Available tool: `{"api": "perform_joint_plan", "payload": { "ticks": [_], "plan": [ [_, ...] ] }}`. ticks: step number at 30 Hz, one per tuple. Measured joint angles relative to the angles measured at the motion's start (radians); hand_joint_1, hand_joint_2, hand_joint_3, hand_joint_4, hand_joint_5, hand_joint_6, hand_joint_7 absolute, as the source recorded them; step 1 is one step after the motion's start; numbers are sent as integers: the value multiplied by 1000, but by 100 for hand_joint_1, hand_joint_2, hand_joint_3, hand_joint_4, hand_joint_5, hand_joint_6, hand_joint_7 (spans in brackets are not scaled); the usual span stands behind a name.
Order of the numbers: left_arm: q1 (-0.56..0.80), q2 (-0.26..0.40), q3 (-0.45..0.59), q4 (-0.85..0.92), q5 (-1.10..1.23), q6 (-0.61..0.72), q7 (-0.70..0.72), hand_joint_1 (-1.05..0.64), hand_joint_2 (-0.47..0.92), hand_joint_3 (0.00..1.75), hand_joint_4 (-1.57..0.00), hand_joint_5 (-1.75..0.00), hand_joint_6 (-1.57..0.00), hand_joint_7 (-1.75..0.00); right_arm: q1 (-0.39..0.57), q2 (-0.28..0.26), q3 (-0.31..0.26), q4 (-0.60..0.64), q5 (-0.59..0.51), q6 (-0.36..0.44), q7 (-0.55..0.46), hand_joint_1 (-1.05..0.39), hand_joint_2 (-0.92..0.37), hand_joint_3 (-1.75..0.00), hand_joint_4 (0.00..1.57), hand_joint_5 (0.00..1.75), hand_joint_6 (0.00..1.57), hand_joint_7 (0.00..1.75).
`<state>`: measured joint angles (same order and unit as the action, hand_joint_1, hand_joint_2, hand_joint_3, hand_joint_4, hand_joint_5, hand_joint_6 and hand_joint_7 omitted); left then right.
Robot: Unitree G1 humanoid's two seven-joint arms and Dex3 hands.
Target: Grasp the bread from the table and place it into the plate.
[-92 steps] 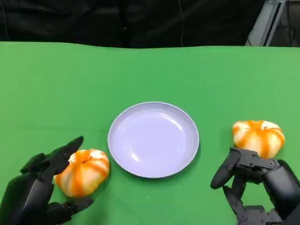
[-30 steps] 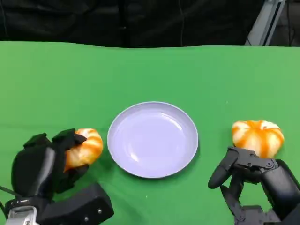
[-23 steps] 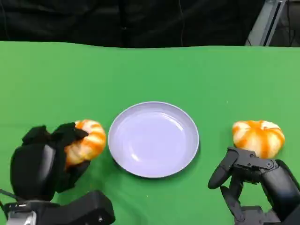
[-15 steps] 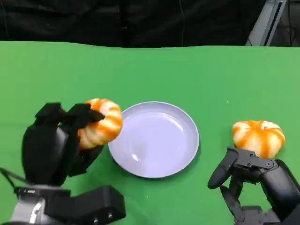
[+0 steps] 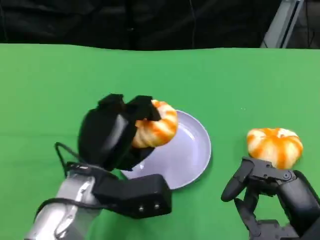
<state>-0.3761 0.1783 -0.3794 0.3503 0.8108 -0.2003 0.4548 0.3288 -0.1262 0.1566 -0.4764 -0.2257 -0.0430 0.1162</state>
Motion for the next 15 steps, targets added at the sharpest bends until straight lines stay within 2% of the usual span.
{"api": "perform_joint_plan", "payload": {
  "ticks": [2, 4, 5, 8, 11, 15],
  "plan": [
    [-33, -13, -18, 38, 2, 21, -36, -24, 59, 82, -75, -160, -80, -104, 1, 0, 0, -1, 1, 0, 0, 6, -41, -122, 80, 167, 71, 139],
    [-54, -24, -29, 49, -1, 64, -104, -28, 81, 38, -56, -105, -67, -50, 1, 0, 0, -1, 1, 0, 0, 6, -41, -122, 80, 167, 71, 139],
    [-62, -24, -36, 48, -3, 84, -156, -36, 87, 27, -37, -77, -54, -28, 2, 0, 0, -1, 1, -1, 0, 6, -41, -122, 80, 166, 71, 139],
    [-80, -17, -60, 35, -4, 147, -308, -56, 92, 23, -7, -45, -29, -5, 3, 0, 1, -2, 2, -1, 0, 6, -41, -122, 80, 166, 71, 140],
    [-81, -3, -82, -6, 8, 213, -406, -72, 92, 36, -1, -12, -9, -1, 3, 0, 3, -4, 0, -1, 0, 6, -41, -122, 80, 165, 71, 139],
    [-81, 13, -99, -52, 16, 288, -537, -83, 92, 49, 0, -1, -2, -1, 3, 0, 4, -4, 0, -1, 0, 5, -40, -123, 81, 166, 72, 139]
  ]
}}
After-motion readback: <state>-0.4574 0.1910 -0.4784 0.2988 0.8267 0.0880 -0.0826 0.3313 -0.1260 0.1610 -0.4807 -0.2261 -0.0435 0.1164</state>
